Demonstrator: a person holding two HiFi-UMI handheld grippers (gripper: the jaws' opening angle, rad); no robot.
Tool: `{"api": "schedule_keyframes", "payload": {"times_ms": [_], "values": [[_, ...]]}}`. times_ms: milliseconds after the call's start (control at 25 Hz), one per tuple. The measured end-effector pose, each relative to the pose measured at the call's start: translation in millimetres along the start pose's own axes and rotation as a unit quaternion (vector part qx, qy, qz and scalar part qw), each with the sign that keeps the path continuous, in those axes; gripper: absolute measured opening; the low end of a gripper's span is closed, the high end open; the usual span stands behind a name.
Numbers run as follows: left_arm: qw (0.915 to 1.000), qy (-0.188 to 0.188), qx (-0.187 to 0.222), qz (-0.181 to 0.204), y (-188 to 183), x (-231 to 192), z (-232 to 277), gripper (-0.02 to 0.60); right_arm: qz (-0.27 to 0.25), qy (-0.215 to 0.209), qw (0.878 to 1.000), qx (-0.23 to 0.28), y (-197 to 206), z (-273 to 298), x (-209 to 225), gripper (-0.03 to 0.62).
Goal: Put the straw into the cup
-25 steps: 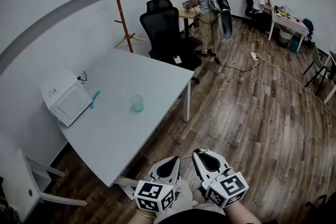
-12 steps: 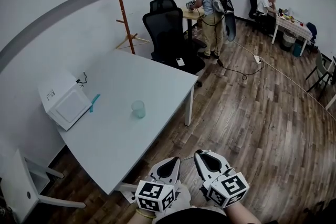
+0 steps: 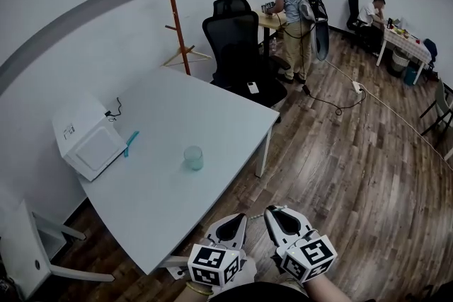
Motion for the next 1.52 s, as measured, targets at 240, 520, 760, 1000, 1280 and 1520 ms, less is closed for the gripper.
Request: {"api": "schedule_keyframes", "payload": {"times_ms": [240, 520, 760, 1000, 1280, 1520], "values": [[1.0000, -0.003, 0.001, -0.006, -11.8, -24.2, 21.8, 0.014, -0.004, -0.010, 1.000, -0.001, -10.3, 34.1, 8.6, 0.041], [0.9998, -0.016, -0.005, -0.014, -22.0, -57.4, 37.5, 0.014, -0.001, -0.024, 1.000, 0.001, -20.8, 72.1, 13.1, 0.041], [0.9995, -0.029, 0.000, -0.015, -40.6, -85.5, 43.9, 0.014, 0.005, -0.036, 0.999, -0.005, -29.3, 103.5, 12.9, 0.041], [0.9987, -0.043, 0.005, -0.026, -50.1, -113.7, 49.3, 0.014, -0.022, -0.049, 0.998, -0.019, -35.3, 133.4, 10.6, 0.041], [0.9976, -0.061, 0.011, -0.029, -55.3, -143.5, 56.5, 0.014, -0.028, -0.071, 0.997, -0.015, -38.8, 168.0, 9.3, 0.041], [0.9962, -0.080, 0.016, -0.030, -61.4, -162.6, 56.3, 0.014, -0.027, -0.090, 0.995, -0.018, -38.1, 190.8, 7.5, 0.041]]}}
Point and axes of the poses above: the fingertips, and each gripper's own axes: z forward along the fingers, x to its right, y out of its underside, the point moved 3 cm from there along -z, backward along the fingers, and after that the axes turned 1 degree about -y, right-handed, at the moved point
